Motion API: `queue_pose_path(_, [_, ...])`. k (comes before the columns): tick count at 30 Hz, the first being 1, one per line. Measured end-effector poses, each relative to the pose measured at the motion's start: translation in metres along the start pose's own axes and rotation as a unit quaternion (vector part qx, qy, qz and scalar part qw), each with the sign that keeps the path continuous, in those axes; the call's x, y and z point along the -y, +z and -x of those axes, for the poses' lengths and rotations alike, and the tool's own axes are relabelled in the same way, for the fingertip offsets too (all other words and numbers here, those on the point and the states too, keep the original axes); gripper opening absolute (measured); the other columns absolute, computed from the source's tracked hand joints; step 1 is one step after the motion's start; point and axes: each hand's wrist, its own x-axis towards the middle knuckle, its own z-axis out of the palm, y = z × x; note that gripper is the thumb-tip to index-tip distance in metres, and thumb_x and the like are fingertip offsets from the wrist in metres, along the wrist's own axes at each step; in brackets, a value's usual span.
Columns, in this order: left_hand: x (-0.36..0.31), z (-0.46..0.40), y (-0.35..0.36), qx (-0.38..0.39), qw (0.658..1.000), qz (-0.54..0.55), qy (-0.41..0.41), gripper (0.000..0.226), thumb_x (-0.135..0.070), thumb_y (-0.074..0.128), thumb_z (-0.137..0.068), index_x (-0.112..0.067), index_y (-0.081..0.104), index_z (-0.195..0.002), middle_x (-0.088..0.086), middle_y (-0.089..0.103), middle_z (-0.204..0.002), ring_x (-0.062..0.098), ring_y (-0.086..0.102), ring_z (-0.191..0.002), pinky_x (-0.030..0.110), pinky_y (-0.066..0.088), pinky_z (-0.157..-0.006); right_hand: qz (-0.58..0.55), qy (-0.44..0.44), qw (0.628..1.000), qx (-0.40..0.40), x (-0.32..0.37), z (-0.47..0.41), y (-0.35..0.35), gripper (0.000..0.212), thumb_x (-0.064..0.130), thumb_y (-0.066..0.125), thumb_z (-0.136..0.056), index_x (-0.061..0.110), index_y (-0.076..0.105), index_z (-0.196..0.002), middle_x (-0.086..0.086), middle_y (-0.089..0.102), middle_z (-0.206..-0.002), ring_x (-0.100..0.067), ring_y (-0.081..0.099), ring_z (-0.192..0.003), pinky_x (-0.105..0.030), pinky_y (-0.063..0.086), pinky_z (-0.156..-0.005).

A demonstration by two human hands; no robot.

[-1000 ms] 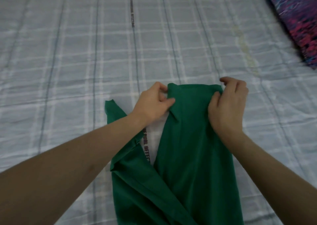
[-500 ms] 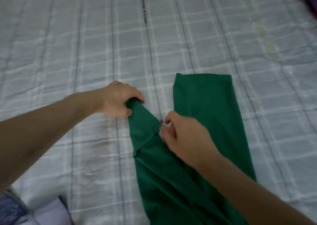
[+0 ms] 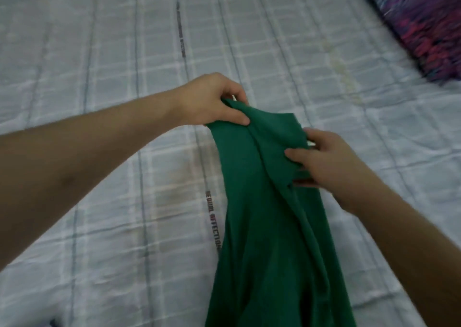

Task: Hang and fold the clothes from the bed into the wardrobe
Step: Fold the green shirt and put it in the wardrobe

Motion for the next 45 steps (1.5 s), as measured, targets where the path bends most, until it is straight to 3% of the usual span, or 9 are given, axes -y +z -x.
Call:
queue_pose_path(4, [0.009, -0.041, 0.021, 0.016, 0.991, -0.136, -0.003, 0.028, -0.042, 0.079, -0.075, -0.024, 0.063, -0.088, -0.011, 0.060, -0.080, 0.014, 0.058, -0.077, 0.023, 0.043, -0.062, 0.091, 0.010, 0.992, -0.092, -0.015, -0.057, -0.036, 0.022, 0.011, 0.057, -0.091, 0.020, 0.060, -0.112, -0.008, 0.069, -0.104, -0.022, 0.067, -0.082, -0.040, 0.060, -0.072])
queue_pose_path(8, [0.026, -0.060, 0.057, -0.065, 0.976, -0.203, -0.051, 0.051, -0.039, 0.076, -0.080, -0.018, 0.054, -0.120, 0.004, 0.058, -0.112, 0.024, 0.053, -0.102, 0.037, 0.043, -0.088, 0.308, -0.005, 0.942, -0.130, -0.053, -0.089, -0.028, 0.040, 0.019, 0.056, -0.094, 0.011, 0.043, -0.131, -0.016, 0.057, -0.117, -0.029, 0.058, -0.098, -0.034, 0.047, -0.074])
queue_pose_path(13, [0.003, 0.009, 0.119, -0.236, 0.942, -0.193, 0.144, 0.032, -0.020, 0.060, -0.087, -0.010, 0.055, -0.117, 0.012, 0.045, -0.136, 0.031, 0.047, -0.116, 0.044, 0.041, -0.095, 0.337, -0.255, 0.873, -0.242, -0.068, -0.037, -0.006, 0.047, 0.002, 0.050, -0.087, 0.008, 0.045, -0.133, -0.015, 0.046, -0.124, -0.030, 0.046, -0.109, -0.040, 0.043, -0.087])
queue_pose_path(19, [0.007, 0.160, 0.231, -0.103, 0.965, -0.157, 0.182, 0.032, -0.026, 0.052, -0.096, -0.024, 0.054, -0.129, 0.001, 0.045, -0.136, 0.022, 0.049, -0.119, 0.039, 0.041, -0.098, 0.201, -0.120, 0.947, -0.221, -0.135, 0.080, 0.006, 0.034, -0.007, 0.057, -0.077, 0.017, 0.051, -0.100, 0.001, 0.050, -0.096, -0.007, 0.044, -0.075, -0.020, 0.032, -0.065])
queue_pose_path(26, [0.028, 0.214, 0.264, 0.055, 0.966, -0.245, 0.059, 0.060, -0.058, 0.020, -0.101, -0.036, 0.006, -0.155, -0.008, 0.005, -0.163, 0.017, -0.001, -0.151, 0.043, 0.008, -0.119, 0.378, 0.048, 0.922, -0.070, -0.186, 0.177, 0.004, 0.032, 0.045, 0.062, -0.088, 0.029, 0.037, -0.102, 0.009, 0.038, -0.101, -0.016, 0.049, -0.093, -0.031, 0.040, -0.063])
queue_pose_path(33, [0.009, 0.212, 0.253, 0.103, 0.928, -0.358, 0.025, 0.076, -0.076, 0.006, -0.086, -0.042, -0.015, -0.150, -0.008, -0.019, -0.160, 0.020, -0.017, -0.148, 0.045, -0.010, -0.120, 0.041, 0.099, 0.986, -0.125, -0.195, 0.173, -0.031, 0.027, 0.021, 0.076, -0.080, 0.017, 0.050, -0.075, -0.012, 0.065, -0.074, -0.033, 0.063, -0.073, -0.039, 0.051, -0.065])
queue_pose_path(37, [0.004, 0.209, 0.244, 0.127, 0.885, -0.447, 0.022, 0.076, -0.073, 0.003, -0.084, -0.041, -0.017, -0.150, -0.008, -0.017, -0.161, 0.020, -0.011, -0.150, 0.047, -0.009, -0.119, 0.105, 0.102, 0.971, -0.191, -0.209, 0.174, -0.048, 0.019, 0.021, 0.072, -0.084, 0.011, 0.057, -0.092, -0.007, 0.063, -0.085, -0.029, 0.062, -0.082, -0.030, 0.043, -0.060])
queue_pose_path(42, [-0.019, 0.238, 0.265, -0.010, 0.914, -0.390, 0.111, 0.066, -0.050, 0.037, -0.100, -0.029, 0.010, -0.156, 0.001, -0.002, -0.164, 0.025, 0.004, -0.150, 0.046, 0.004, -0.121, 0.275, -0.114, 0.911, -0.284, -0.214, 0.218, -0.038, 0.024, 0.006, 0.055, -0.091, 0.007, 0.054, -0.114, -0.013, 0.052, -0.113, -0.028, 0.050, -0.101, -0.037, 0.043, -0.077])
queue_pose_path(45, [-0.025, 0.287, 0.306, -0.002, 0.919, -0.324, 0.226, 0.057, -0.043, 0.034, -0.101, -0.030, 0.018, -0.155, 0.000, 0.006, -0.164, 0.023, 0.006, -0.151, 0.046, 0.008, -0.121, 0.379, -0.207, 0.889, -0.150, -0.246, 0.266, -0.014, 0.035, 0.025, 0.048, -0.096, 0.011, 0.051, -0.129, -0.011, 0.051, -0.128, -0.028, 0.050, -0.113, -0.042, 0.042, -0.093])
